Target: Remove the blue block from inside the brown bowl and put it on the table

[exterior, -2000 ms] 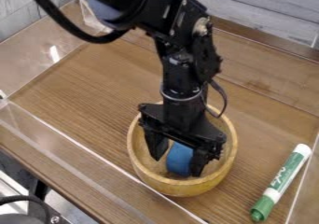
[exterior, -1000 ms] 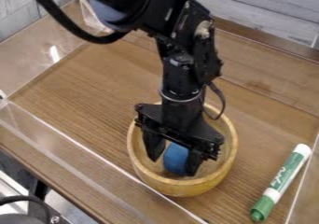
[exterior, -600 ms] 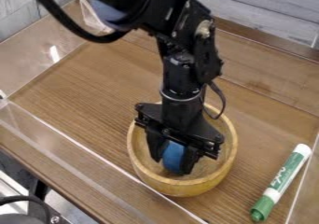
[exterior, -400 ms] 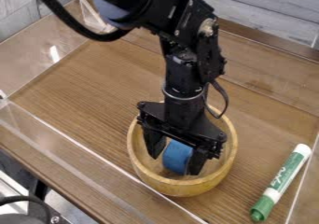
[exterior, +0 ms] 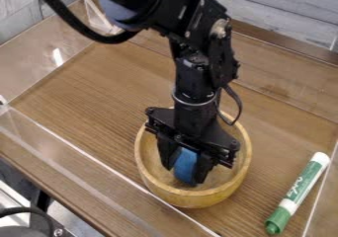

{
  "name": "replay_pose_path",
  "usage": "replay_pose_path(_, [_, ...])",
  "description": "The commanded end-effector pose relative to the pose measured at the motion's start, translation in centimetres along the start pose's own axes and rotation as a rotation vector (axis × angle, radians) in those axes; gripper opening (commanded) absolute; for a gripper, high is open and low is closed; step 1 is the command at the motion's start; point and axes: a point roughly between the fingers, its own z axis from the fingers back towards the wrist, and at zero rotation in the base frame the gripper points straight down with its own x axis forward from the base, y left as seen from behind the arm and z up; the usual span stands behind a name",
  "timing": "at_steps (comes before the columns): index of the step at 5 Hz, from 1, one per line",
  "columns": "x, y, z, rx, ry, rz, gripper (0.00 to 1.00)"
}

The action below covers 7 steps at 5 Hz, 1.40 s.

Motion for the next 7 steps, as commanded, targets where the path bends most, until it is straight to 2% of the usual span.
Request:
replay_pose_path(1, [1.1,-0.1,1.8,-0.013,-0.046,-0.002,0.00])
replay_pose_path(3, [1.0,0.2,3.6,-0.007,-0.034,-0.001,0.00])
replay_pose_path(4, [1.3,0.8,5.6,-0.001,-0.046,0.014,0.00])
replay_pose_path(5, [1.4,1.2,8.8,0.005,-0.080,0.035,0.00])
replay_pose_path(6, [1.6,2.3,11.4,0.010,-0.114,0.048,0.00])
replay_pose_path(7, [1.9,3.7,12.7,0.019,-0.134,0.064,0.00])
